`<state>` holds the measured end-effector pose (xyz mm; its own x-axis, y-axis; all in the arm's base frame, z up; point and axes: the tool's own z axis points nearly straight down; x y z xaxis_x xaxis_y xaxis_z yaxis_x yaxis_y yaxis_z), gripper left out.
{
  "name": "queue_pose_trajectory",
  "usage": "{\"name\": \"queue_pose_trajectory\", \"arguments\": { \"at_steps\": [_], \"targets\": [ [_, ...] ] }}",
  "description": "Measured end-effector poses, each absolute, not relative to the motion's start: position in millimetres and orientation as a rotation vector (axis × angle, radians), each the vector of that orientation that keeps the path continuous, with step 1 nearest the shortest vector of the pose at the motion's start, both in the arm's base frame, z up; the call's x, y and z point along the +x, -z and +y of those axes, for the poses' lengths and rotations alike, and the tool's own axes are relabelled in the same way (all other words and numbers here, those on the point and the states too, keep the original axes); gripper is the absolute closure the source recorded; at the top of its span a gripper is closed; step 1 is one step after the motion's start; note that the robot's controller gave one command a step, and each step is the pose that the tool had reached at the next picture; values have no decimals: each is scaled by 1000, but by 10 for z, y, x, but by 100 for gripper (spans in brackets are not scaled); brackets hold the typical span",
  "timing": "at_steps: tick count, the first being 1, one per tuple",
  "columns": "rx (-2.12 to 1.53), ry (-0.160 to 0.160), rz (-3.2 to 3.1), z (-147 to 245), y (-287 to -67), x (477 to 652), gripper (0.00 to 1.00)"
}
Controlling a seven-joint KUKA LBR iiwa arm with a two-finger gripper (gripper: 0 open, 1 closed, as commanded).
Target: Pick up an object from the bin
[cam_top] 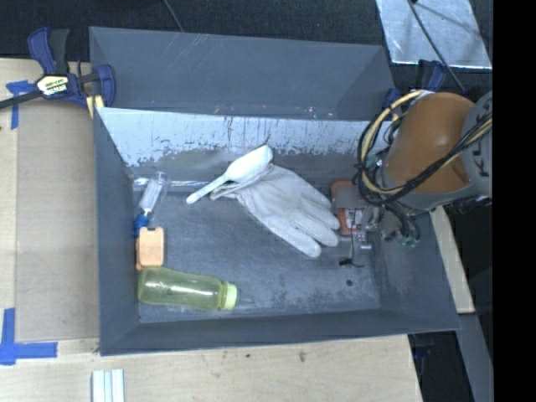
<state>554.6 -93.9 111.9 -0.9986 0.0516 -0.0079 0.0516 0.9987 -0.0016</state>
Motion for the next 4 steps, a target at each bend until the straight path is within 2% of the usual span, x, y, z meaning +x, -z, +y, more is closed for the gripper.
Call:
{"name": "queue_pose_trajectory", "arguments": {
  "at_steps": [1, 2, 3, 4],
  "targets": [
    [32, 0, 3138, -506, -812, 5575, 100],
    [32, 0, 3138, -505, -812, 5575, 100],
    [38, 0, 3139, -460, -1069, 5596, 100],
    [33, 1, 3138, -489, -1358, 5545, 100]
  ]
}}
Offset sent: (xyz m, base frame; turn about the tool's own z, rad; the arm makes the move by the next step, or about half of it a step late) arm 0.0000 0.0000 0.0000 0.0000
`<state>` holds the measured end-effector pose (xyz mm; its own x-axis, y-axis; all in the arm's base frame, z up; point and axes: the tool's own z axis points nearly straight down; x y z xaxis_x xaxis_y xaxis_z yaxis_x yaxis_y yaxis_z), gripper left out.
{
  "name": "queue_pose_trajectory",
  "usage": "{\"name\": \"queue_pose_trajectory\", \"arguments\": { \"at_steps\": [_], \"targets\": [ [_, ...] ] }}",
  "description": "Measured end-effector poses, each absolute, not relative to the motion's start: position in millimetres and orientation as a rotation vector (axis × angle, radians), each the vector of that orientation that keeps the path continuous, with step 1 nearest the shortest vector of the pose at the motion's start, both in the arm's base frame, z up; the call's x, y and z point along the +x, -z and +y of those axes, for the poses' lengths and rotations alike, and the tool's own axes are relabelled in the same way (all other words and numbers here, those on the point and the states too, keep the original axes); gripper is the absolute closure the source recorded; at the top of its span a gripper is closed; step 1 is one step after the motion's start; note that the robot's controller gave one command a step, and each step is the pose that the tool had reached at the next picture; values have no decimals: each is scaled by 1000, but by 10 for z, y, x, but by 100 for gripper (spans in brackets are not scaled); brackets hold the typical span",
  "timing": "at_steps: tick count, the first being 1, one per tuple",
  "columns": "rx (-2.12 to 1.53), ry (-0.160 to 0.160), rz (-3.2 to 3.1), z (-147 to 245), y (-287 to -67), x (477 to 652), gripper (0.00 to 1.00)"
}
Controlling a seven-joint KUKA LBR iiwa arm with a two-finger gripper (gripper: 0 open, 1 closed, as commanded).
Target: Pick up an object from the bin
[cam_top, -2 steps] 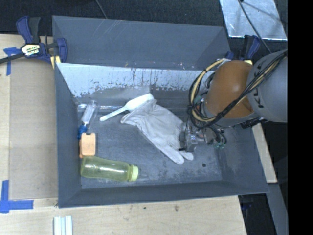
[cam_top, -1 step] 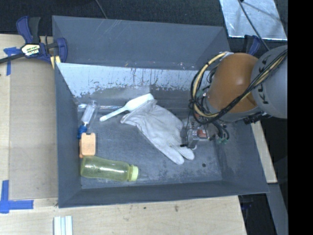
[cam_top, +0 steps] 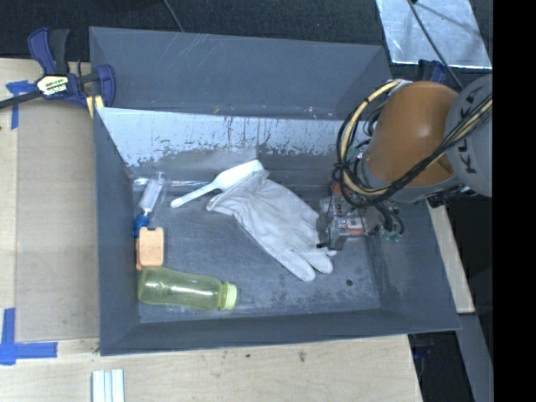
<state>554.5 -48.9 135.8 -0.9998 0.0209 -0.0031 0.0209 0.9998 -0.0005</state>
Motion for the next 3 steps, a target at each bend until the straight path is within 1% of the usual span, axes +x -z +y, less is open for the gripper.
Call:
{"name": "queue_pose_trajectory", "arguments": {
  "at_steps": [1, 2, 3],
  "targets": [
    [20, 1, 3138, -416, -1714, 5551, 0],
    [20, 1, 3138, -415, -1714, 5551, 0],
    [81, 0, 3131, -343, -1203, 5459, 0]
  ]
}}
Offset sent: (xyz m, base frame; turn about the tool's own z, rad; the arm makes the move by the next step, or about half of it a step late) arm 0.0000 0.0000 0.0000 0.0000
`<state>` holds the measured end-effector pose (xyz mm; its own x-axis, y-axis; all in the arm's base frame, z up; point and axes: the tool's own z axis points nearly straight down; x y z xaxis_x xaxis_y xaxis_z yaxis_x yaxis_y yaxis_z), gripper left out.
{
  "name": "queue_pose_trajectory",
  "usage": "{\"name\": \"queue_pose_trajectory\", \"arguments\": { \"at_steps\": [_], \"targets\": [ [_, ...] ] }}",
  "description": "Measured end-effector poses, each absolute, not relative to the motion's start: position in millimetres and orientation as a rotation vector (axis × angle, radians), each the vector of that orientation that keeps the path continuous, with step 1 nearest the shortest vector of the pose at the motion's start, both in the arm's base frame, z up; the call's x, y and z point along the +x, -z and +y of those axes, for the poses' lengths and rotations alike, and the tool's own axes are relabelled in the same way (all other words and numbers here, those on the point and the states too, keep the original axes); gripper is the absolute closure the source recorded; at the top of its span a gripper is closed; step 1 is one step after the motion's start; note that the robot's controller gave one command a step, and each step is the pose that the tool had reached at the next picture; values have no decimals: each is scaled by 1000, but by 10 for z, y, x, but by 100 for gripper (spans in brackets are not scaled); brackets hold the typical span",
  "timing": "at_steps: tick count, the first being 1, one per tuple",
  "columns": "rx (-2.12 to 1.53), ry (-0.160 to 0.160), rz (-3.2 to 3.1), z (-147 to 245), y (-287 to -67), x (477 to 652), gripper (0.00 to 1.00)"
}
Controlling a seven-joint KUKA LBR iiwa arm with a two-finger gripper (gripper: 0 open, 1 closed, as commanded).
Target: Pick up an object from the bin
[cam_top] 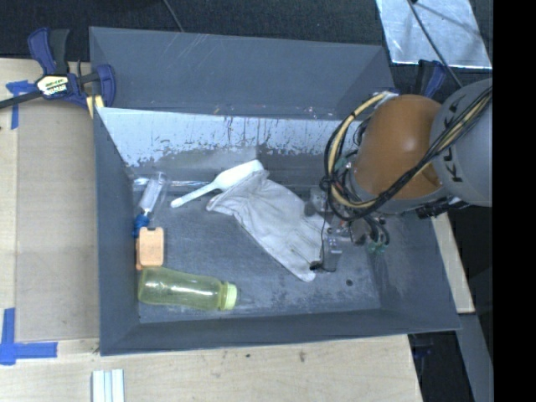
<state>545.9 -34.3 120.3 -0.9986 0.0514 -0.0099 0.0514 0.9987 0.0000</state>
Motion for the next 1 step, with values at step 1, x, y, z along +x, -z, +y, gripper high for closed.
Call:
{"name": "queue_pose_trajectory", "arguments": {
  "at_steps": [1],
  "targets": [
    [35, -1, 3134, -20, -719, 5377, 100]
  ]
}}
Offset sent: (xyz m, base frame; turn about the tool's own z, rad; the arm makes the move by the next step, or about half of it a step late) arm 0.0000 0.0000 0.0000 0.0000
